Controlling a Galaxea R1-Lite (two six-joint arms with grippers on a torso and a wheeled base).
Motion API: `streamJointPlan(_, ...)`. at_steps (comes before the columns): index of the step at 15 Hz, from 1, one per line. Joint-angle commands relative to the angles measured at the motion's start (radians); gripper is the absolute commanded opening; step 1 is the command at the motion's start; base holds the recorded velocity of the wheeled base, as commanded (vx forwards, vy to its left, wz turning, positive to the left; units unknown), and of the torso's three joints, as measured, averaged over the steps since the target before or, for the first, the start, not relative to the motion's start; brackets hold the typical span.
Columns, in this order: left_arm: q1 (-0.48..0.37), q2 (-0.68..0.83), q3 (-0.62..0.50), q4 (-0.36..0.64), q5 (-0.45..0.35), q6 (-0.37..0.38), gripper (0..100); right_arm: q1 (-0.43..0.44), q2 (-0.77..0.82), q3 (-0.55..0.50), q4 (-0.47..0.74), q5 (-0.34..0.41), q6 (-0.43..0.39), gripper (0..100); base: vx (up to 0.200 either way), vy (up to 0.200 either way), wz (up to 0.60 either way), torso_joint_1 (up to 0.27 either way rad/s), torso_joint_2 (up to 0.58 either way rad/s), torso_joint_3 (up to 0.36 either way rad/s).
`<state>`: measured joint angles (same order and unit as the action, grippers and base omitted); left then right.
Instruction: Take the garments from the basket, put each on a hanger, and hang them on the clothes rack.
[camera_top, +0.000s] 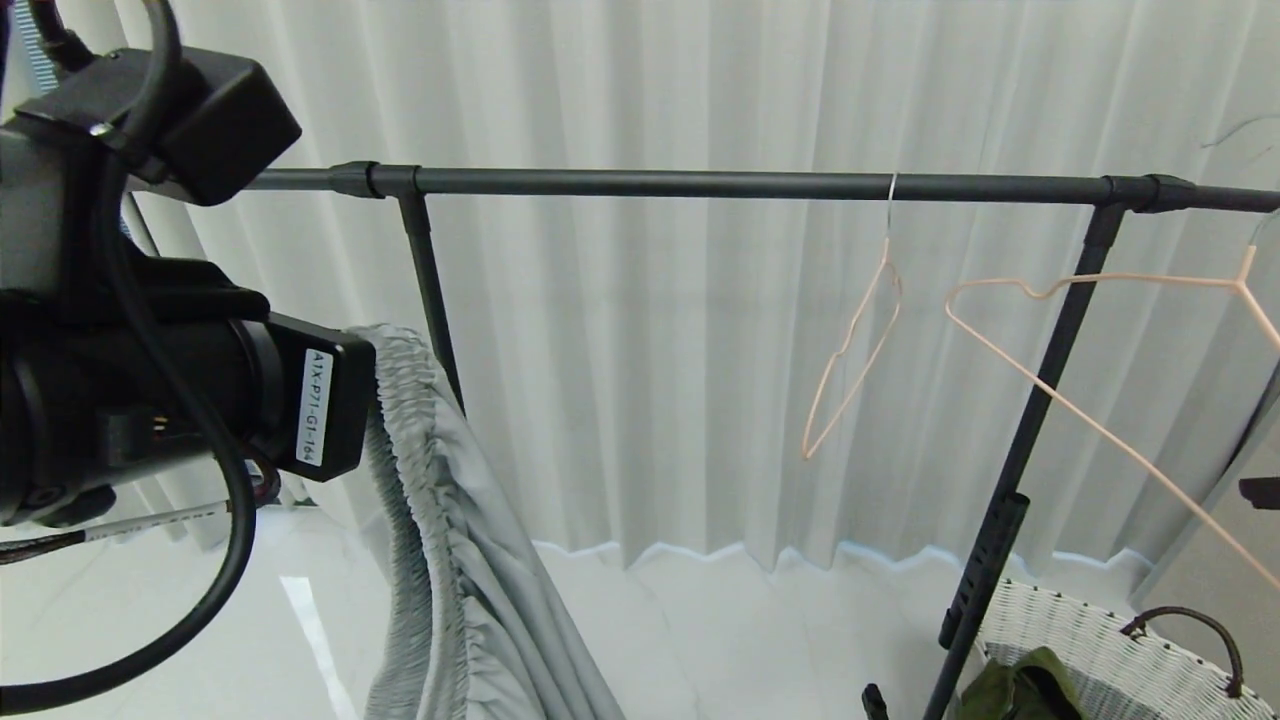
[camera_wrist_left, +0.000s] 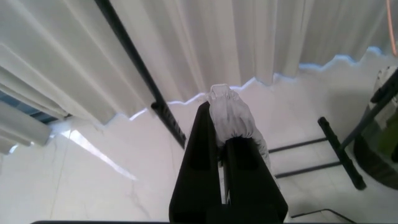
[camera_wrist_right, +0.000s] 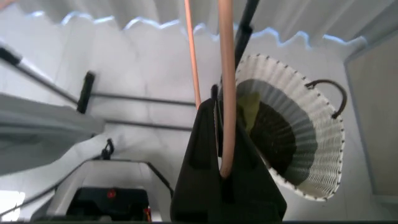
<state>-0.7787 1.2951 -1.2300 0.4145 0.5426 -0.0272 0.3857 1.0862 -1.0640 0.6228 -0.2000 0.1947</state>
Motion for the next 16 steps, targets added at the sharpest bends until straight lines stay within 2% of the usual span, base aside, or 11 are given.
streamJointPlan(1,0.007,0.000,0.007,0.000,0.000,0.000,0,0.055,-0.043,0.032,-0.002,0.001,0.000,0,-0.200,0.000,0.00,0.007,0.00,-0.002)
streamJointPlan(4,0.009,0.000,0.023,0.000,0.000,0.000,0,0.140,-0.068,0.058,-0.005,0.005,0.002,0,-0.200,0.000,0.00,-0.002,0.00,0.002)
streamJointPlan(5,0.009,0.000,0.026,0.000,0.000,0.000,0,0.166,-0.074,0.062,-0.005,0.005,0.002,0,0.000,0.000,0.00,0.000,0.00,0.000)
streamJointPlan(8,0.009,0.009,0.044,0.000,0.000,0.000,0,0.340,-0.078,0.079,-0.021,0.004,0.003,0,0.000,0.000,0.00,0.000,0.00,0.000)
streamJointPlan(10,0.041,0.033,0.050,0.000,0.000,0.000,0,0.438,-0.074,0.122,-0.094,0.007,0.003,0,0.000,0.000,0.00,0.000,0.00,0.000)
streamJointPlan(13,0.044,0.073,0.040,0.000,0.010,-0.007,0,0.568,-0.068,0.187,-0.161,0.019,0.005,0,0.000,0.000,0.00,0.000,0.00,0.000)
streamJointPlan(16,0.045,0.158,0.023,-0.077,0.025,-0.051,0,0.729,-0.057,0.222,-0.196,0.019,0.025,0,0.000,0.000,0.00,0.000,0.00,0.000)
